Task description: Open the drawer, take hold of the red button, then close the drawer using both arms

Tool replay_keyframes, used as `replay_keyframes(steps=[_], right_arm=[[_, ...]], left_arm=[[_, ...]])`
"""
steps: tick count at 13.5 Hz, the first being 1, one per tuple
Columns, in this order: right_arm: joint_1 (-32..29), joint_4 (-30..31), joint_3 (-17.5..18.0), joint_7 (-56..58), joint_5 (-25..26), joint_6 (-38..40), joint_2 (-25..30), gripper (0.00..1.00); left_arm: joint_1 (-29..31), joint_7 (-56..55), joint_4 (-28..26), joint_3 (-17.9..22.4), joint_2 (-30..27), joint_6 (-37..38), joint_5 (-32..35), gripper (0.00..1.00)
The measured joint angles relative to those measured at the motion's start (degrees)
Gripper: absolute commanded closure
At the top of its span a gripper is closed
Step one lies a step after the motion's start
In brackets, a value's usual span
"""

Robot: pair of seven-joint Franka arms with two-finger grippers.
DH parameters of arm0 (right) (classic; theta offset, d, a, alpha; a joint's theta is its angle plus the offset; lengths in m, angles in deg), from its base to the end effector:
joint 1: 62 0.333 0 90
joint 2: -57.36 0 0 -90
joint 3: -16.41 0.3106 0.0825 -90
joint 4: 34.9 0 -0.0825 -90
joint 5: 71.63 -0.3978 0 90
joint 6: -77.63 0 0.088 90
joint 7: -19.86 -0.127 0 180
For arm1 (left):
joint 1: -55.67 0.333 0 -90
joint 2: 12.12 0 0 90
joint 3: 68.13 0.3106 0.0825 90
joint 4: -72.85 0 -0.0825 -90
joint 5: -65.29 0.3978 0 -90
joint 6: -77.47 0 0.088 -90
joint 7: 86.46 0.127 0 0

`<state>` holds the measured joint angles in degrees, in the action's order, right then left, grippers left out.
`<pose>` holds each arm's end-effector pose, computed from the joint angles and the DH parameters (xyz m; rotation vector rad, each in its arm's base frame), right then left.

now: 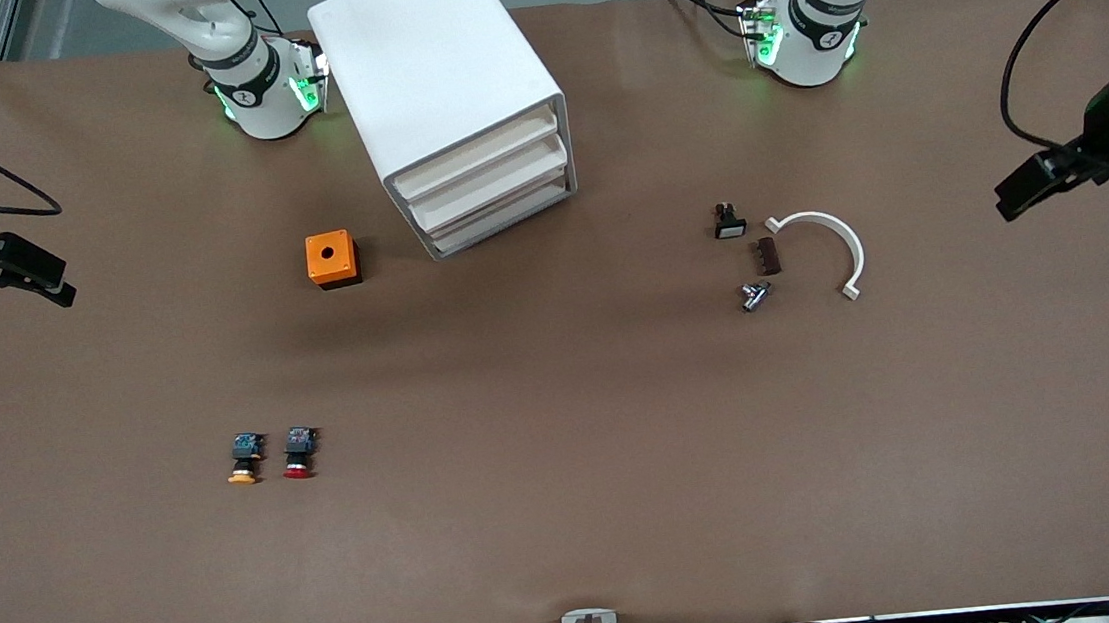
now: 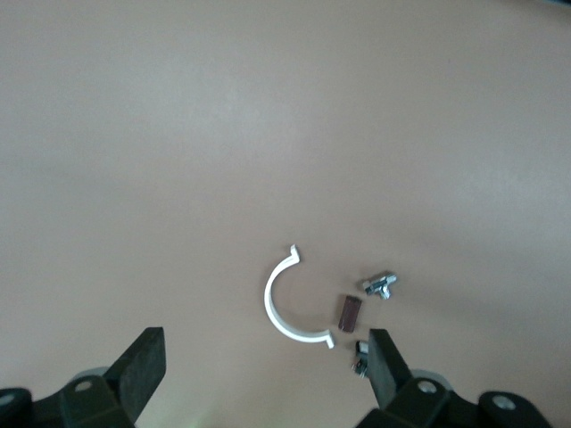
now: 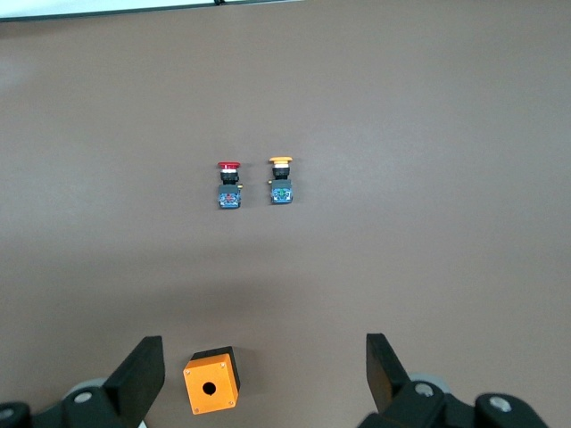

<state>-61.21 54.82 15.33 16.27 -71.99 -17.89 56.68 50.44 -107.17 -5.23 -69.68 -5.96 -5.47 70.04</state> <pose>0.5835 -0.0022 0.6037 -3.1280 0.1064 -0.1396 0.5852 -0.0572 0.6265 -3.0347 -0.3852 0.0048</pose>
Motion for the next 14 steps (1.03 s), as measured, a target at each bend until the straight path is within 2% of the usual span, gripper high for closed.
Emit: replay_keyframes(steps=[2,8,10,14], right_arm=[[0.0,0.1,0.0,-0.1,0.0,0.1,0.0,0.0],[-1.0,0.2,0.4,-0.3,0.1,0.1,0.2,0.0],[-1.6,1.0,1.0,-0.3,0.1,0.2,1.1,0.0],[-1.8,2.9,1.1,-0.3,0.1,0.0,3.2,0.0]], left_arm=[[5.4,3.0,-4.5,-4.3,-4.0,0.0,-0.7,0.0],[7.5,7.1,-17.1,-5.0,-15.1,-0.8,-5.0,0.0],[7.6,8.6,-18.5,-5.0,-16.9,-1.1,-5.0,0.0],[7.6,10.7,-18.7,-5.0,-16.9,-1.5,-5.1,0.0]])
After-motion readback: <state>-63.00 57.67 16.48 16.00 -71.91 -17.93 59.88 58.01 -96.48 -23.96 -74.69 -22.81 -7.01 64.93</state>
